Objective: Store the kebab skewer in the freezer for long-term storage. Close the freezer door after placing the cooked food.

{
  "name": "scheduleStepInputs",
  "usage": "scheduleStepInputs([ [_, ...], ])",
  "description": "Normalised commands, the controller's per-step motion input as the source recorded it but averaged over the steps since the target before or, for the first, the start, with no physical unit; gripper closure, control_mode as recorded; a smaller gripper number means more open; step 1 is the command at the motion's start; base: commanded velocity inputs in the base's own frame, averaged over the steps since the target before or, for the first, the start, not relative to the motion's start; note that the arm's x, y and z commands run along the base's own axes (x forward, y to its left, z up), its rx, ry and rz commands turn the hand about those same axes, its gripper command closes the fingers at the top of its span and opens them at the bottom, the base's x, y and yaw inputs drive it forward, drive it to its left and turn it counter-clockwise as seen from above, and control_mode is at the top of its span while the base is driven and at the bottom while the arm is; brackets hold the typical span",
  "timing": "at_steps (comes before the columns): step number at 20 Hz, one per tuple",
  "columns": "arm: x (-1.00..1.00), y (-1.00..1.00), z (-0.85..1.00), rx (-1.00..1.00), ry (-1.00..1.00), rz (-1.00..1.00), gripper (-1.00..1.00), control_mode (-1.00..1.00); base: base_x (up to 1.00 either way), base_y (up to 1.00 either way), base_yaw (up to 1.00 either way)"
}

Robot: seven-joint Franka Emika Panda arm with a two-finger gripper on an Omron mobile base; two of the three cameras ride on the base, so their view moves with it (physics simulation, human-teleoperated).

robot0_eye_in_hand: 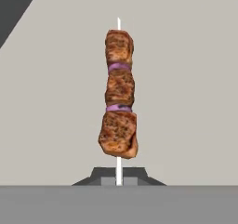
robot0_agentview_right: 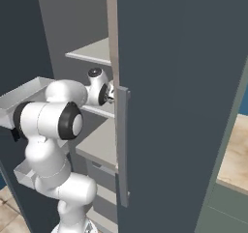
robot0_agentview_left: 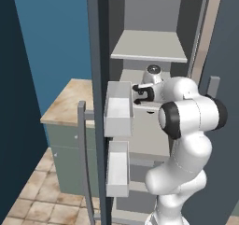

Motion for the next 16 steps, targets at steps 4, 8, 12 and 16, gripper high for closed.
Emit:
scheduleStepInputs([
  [4, 0.15, 0.00, -0.11, 0.00, 0.00, 0.00, 1.00, -1.00, 0.00, 0.00, 0.00],
  [8, 0.13, 0.00, -0.19, 0.01, 0.00, 0.00, -1.00, -1.00, 0.00, 0.00, 0.00],
  [12, 0.09, 0.00, -0.06, 0.00, 0.00, 0.00, -1.00, -1.00, 0.00, 0.00, 0.00],
  [16, 0.02, 0.00, 0.00, 0.00, 0.00, 0.00, -1.00, -1.00, 0.00, 0.00, 0.00],
])
